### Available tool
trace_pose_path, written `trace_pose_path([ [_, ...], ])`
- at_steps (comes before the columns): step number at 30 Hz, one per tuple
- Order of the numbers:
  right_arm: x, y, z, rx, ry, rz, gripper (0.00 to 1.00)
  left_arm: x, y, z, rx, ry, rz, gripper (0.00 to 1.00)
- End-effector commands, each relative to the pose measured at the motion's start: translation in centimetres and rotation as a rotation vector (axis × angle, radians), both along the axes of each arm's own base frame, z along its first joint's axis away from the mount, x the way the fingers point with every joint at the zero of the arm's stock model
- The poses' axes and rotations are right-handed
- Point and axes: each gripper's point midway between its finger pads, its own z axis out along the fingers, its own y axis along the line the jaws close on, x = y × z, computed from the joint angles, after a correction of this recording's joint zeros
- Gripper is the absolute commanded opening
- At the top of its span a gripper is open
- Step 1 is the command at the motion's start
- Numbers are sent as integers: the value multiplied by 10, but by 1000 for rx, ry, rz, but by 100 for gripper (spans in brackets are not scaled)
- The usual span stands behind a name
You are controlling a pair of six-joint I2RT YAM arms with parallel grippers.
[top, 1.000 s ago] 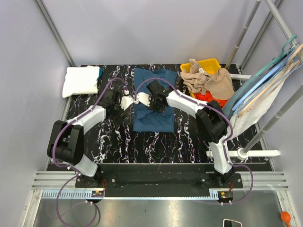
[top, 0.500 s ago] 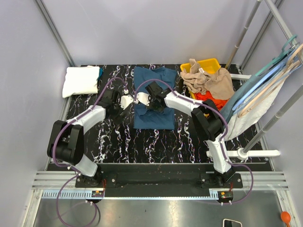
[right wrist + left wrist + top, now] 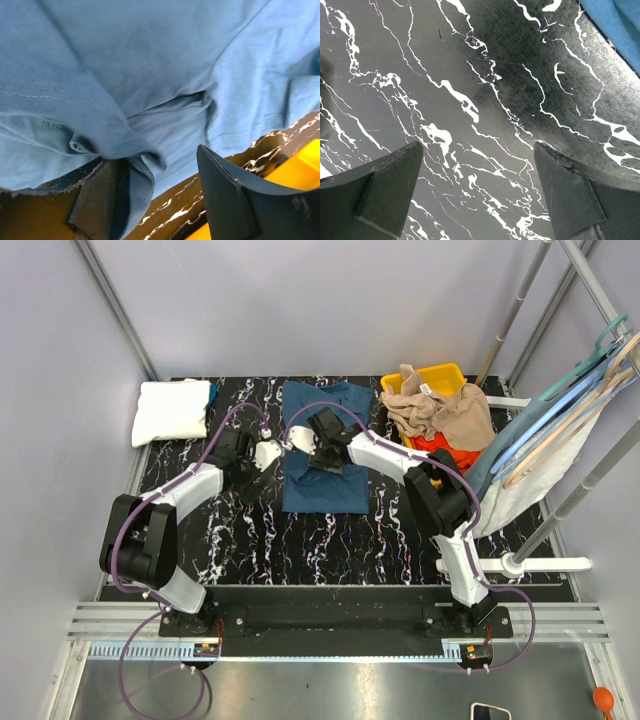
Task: Fold and stack the t-shirts
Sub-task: Fold the tshirt
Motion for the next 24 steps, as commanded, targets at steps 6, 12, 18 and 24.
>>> trace_pose_path([
  [6,39,4,32,26,-132,-32,67,8,-6,14,-36,-63,-13,99],
  [12,54,-5,46,24,-169,-55,68,11,-7,18,-40,-75,-12,99],
  [18,74,-19,68,25,-237,-107,69,15,-8,22,-51,-91,-3,99],
  [24,56,-30,84,81,-216,-153,77,18,-26,31,-140,-68,-19,99],
])
